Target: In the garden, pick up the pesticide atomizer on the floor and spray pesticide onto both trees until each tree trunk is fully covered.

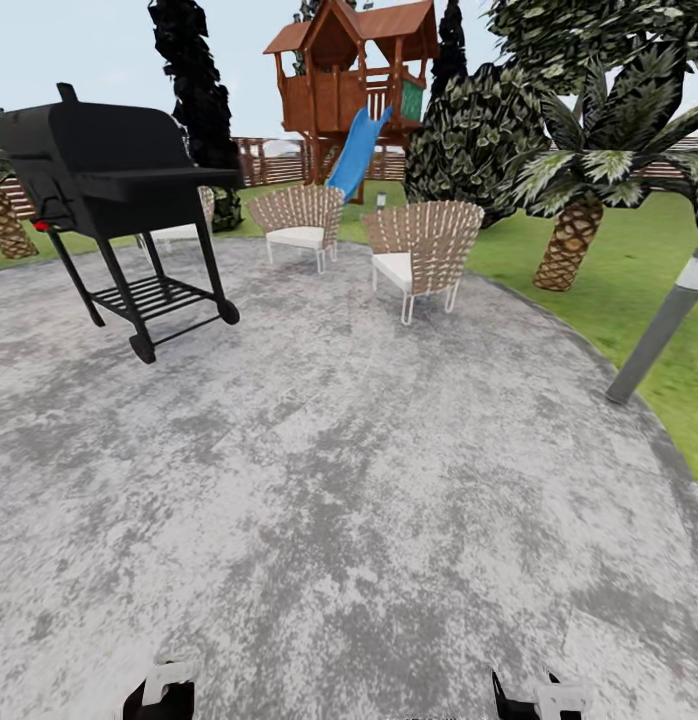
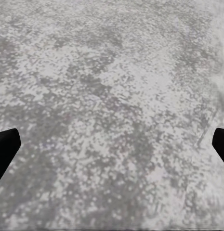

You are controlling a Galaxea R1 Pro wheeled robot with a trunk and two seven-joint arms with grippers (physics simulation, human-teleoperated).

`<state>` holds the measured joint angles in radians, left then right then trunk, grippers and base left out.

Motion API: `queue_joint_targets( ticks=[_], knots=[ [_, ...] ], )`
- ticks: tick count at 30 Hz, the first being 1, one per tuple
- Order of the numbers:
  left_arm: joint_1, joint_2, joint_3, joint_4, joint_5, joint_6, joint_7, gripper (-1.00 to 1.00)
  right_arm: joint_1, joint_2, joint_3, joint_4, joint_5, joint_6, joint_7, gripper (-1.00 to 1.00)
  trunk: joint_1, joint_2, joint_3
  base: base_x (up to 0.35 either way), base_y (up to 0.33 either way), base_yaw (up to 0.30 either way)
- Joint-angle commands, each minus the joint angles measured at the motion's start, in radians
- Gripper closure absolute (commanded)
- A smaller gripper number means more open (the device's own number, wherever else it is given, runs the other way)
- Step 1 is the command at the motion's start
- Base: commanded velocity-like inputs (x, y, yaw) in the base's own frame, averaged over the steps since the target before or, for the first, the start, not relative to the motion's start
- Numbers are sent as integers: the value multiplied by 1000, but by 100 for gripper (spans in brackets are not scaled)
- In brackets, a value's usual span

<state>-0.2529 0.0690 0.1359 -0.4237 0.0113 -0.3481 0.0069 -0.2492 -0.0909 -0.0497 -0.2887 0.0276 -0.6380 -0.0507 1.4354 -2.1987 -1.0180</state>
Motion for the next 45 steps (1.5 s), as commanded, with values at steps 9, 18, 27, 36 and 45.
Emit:
queue_joint_targets(
  ticks=[9,18,27,36,45],
  knots=[
    [0,0,1,0,1,-3,1,100,-1,0,-2,1,3,-3,-1,-100,0,0,-1,0,0,-300],
    [0,0,0,0,-1,-3,0,100,-1,0,-2,1,3,-2,-1,-100,0,0,-1,0,-3,-300],
    [0,0,-1,0,-4,-3,1,100,-1,0,-2,2,3,-2,-2,-100,0,0,-1,0,-219,-300],
    [0,0,-1,0,-3,-4,1,100,-1,0,-2,2,3,-2,-2,-100,0,0,-1,0,-269,-300],
    [0,0,-1,0,-2,-5,1,100,-1,0,-2,2,3,-2,-1,-100,0,0,-1,0,-269,-300]
  ],
)
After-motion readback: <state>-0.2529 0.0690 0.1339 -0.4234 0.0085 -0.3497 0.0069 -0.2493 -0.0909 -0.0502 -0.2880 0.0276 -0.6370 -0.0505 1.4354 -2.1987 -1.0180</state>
